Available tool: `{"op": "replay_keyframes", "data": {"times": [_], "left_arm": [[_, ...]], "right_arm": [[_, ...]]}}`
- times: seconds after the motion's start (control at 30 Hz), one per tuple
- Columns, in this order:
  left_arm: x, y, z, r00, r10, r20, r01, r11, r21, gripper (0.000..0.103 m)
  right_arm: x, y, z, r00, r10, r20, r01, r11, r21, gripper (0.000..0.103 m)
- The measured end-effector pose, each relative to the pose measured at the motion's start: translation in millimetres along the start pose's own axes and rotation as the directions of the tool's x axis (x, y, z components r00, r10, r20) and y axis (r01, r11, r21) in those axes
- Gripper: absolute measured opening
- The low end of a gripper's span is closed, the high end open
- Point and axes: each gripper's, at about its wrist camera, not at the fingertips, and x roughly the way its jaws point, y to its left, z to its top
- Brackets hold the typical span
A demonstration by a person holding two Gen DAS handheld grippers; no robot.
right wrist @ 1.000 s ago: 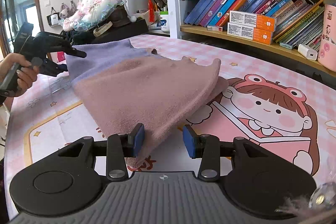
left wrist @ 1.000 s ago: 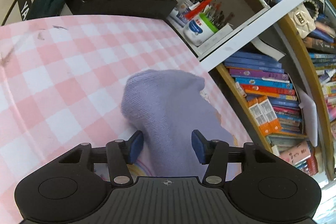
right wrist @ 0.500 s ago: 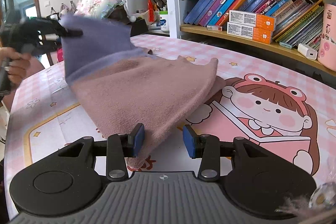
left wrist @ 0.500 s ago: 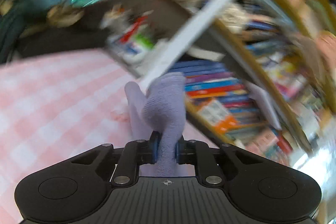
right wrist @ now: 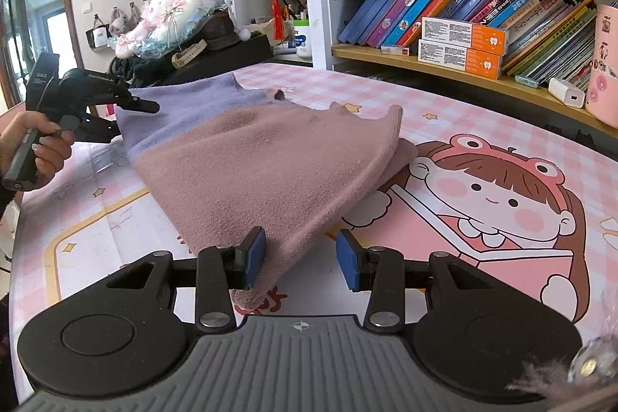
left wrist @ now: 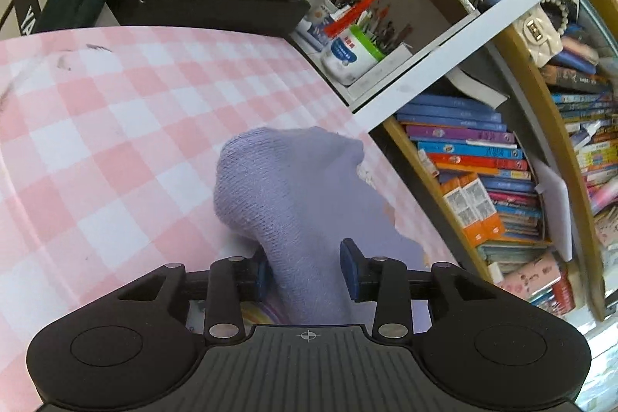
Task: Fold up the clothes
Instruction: 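Lift the lavender hem with the left gripper and fold it over the collar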
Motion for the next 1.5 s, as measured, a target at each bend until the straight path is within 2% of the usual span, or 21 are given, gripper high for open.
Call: {"op": "replay_keyframes", "data": {"times": [0.13, 0.37, 0.57, 0.63, 0.77, 0.9, 1.07, 1.17, 1.3, 1.43, 1.5], "left_arm": [[0, 1, -4, 1.0, -0.016, 0.023, 0.016, 1.0, -0.008, 0.032], [0, 0, -3, 0.999, -0.023, 0.028, 0.023, 1.0, 0.001, 0.032], [1, -5, -7, 0.999, -0.011, 0.045, 0.009, 0.998, 0.057, 0.031], [2, -5, -6, 0.999, -0.002, 0.043, 0.0, 0.998, 0.056, 0.024], [1, -7, -6, 0.999, -0.012, 0.041, 0.009, 0.998, 0.057, 0.018], [-6, -24, -5, 0.997, -0.033, 0.07, 0.026, 0.995, 0.096, 0.016], [-17, -69, -7, 0.994, -0.069, 0.081, 0.05, 0.974, 0.219, 0.016], [-24, -101, -12, 0.992, -0.103, 0.078, 0.074, 0.947, 0.312, 0.016], [-30, -143, -27, 0.985, -0.156, 0.07, 0.11, 0.892, 0.439, 0.016], [-34, -184, -57, 0.976, -0.213, 0.037, 0.15, 0.793, 0.59, 0.016], [-30, -200, -83, 0.978, -0.21, 0.003, 0.153, 0.72, 0.677, 0.017]], "right_arm": [[0, 0, 0, 1.0, 0.0, 0.0, 0.0, 1.0, 0.0, 0.038], [0, 0, 0, 1.0, -0.001, 0.001, 0.001, 1.0, -0.003, 0.038], [0, 0, 0, 1.0, -0.002, 0.002, 0.002, 1.0, -0.004, 0.038], [0, 0, 0, 1.0, -0.004, 0.002, 0.004, 1.0, -0.007, 0.038], [0, 1, 1, 1.0, -0.005, 0.002, 0.005, 1.0, -0.009, 0.038], [0, 1, 0, 1.0, -0.005, 0.002, 0.005, 1.0, -0.008, 0.038], [0, 0, 1, 1.0, -0.003, 0.002, 0.003, 1.0, -0.005, 0.038], [0, 0, 1, 1.0, -0.002, 0.002, 0.002, 1.0, -0.005, 0.038], [0, 0, 1, 1.0, -0.002, 0.002, 0.002, 1.0, -0.005, 0.038], [0, 0, 1, 1.0, -0.002, 0.003, 0.002, 1.0, -0.005, 0.037], [0, 0, 1, 1.0, -0.002, 0.002, 0.002, 1.0, -0.005, 0.037]]}}
